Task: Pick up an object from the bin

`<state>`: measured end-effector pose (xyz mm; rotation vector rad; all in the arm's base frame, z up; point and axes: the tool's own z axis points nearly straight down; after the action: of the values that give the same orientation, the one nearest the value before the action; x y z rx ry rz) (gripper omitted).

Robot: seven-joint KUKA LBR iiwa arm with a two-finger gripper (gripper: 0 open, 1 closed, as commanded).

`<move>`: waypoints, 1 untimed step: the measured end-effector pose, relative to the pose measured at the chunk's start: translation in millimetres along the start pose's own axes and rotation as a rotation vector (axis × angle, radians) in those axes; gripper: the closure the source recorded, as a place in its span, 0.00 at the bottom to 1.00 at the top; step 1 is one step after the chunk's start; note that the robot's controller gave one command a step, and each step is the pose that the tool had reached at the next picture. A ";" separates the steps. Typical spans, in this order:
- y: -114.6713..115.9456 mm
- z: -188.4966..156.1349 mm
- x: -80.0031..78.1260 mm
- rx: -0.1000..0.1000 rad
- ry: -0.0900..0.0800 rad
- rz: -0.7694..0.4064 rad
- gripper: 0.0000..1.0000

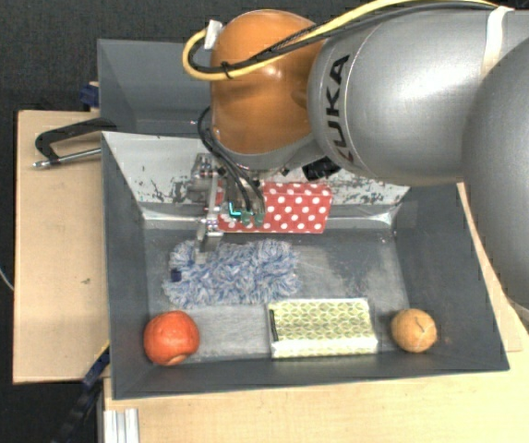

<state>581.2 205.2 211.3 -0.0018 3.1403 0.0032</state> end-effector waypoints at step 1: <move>-0.5 -0.3 -0.3 0.000 -0.001 0.001 0.00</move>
Offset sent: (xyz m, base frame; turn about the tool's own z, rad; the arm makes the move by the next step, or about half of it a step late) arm -0.0484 -0.0111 -0.0501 -0.3687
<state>581.5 204.7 211.6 0.0001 3.1398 0.0034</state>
